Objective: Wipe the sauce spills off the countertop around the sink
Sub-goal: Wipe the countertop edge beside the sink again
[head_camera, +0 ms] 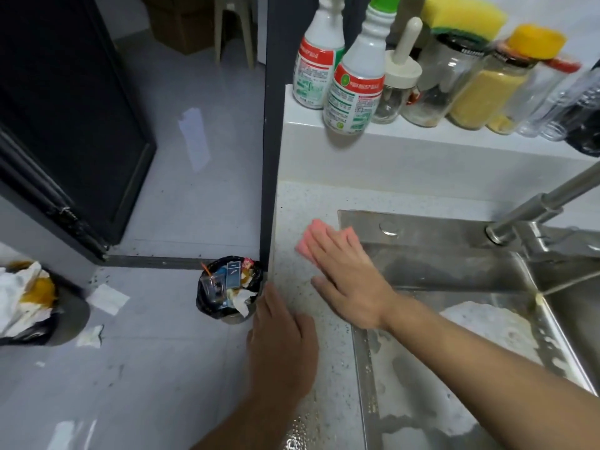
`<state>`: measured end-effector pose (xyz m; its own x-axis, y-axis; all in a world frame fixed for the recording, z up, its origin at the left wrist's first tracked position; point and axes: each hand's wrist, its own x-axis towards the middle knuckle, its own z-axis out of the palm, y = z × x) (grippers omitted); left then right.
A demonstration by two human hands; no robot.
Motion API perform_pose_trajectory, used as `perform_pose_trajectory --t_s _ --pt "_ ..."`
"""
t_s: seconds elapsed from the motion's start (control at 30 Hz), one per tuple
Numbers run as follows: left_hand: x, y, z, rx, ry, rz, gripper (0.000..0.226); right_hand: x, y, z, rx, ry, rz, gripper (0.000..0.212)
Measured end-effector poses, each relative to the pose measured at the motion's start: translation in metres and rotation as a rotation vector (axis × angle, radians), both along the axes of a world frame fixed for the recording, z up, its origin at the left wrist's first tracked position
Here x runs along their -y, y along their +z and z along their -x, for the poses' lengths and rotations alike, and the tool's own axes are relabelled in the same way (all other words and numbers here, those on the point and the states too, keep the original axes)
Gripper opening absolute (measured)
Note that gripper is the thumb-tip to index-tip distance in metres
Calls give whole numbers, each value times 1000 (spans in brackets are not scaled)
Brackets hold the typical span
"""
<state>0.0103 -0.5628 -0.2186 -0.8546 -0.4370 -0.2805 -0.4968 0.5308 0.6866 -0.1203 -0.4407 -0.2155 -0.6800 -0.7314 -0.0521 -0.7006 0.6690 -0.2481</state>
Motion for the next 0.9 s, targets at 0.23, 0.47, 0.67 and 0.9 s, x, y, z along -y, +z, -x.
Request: perform_pose_trajectory --t_s 0.23,0.47,0.67,0.9 --pt "1 -3 -4 -59 28 -83 66 3 -4 21 30 -50 -76 63" --pt "7 -5 -6 -170 123 -291 67 -21 6 -88 61 122 -8 71" --pt "8 -3 -16 -178 225 -450 60 7 2 -13 15 -12 -98 65" --pt "-11 2 -76 -73 191 -407 55 11 -10 -66 -93 159 -33 70"
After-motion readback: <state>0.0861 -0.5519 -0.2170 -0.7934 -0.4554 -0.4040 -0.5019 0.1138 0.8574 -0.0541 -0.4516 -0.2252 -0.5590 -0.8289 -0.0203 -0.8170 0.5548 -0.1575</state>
